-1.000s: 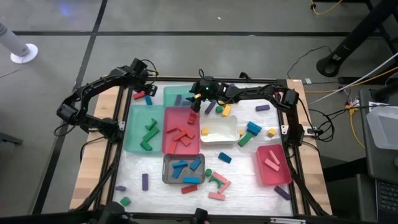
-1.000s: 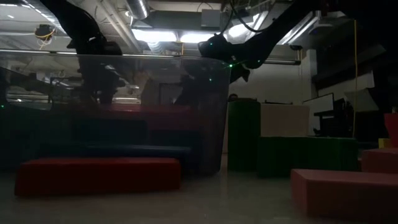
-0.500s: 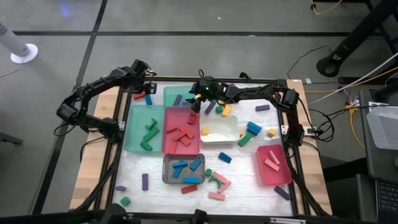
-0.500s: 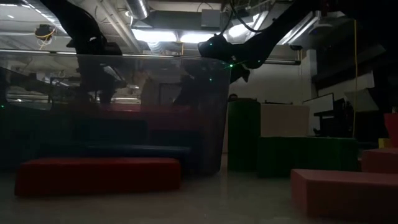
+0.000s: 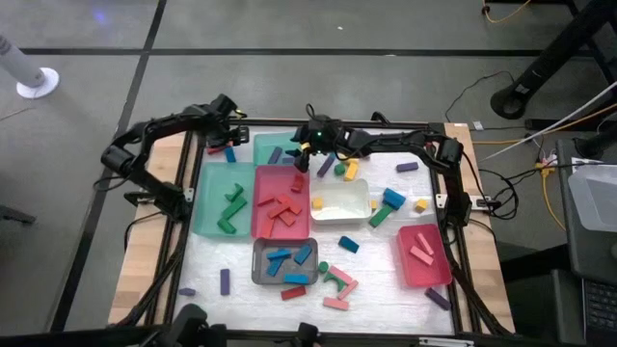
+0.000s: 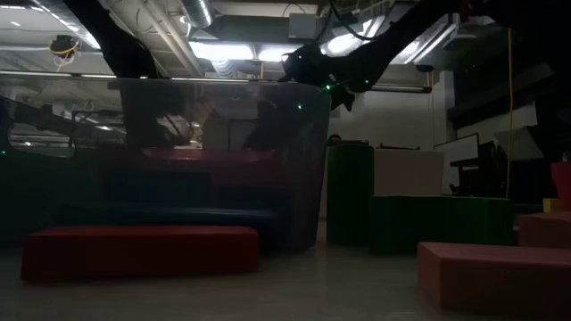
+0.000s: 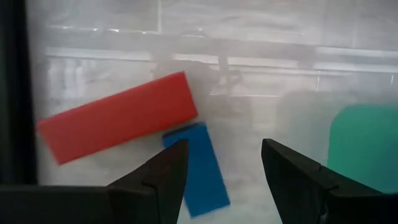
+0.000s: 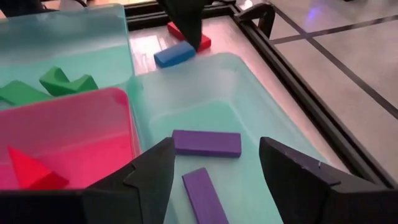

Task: Sort blocks
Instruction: Put the red block into the top pink bin

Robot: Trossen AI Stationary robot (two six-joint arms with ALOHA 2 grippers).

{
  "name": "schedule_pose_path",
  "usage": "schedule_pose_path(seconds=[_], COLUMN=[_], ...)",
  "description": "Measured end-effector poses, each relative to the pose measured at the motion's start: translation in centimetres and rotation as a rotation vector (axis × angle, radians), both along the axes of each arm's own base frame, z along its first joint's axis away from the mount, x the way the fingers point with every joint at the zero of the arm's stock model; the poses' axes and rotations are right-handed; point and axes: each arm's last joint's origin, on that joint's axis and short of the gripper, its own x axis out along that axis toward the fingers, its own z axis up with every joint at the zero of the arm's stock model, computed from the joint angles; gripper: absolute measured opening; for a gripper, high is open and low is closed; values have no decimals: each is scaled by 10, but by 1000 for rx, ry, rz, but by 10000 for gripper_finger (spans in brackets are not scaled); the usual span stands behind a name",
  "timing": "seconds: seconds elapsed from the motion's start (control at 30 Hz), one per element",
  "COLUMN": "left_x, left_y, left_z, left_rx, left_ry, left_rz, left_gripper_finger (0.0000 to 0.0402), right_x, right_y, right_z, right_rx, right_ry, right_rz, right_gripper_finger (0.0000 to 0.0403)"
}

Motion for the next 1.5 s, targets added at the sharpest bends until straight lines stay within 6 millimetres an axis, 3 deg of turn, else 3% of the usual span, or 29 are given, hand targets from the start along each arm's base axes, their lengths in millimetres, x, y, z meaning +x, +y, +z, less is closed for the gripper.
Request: schedule_pose_path(seconds=[0.13,0.9,1.5], left_x=[3,3,7], left_y=[6,14,15], left_z=[-9,-6,-11], left_rx=[-3,49,83], left_ry=[1,-35,12], left_rz=[30,241,293], left_gripper_finger=[191,191,191], right_x=[4,16,13], right_y=[-2,-2,0], right_z=[12,64,59], right_rx=[0,73,109], right_ry=[0,-24,51], right_rz=[1,139,135], right_gripper_finger=[234,234,234])
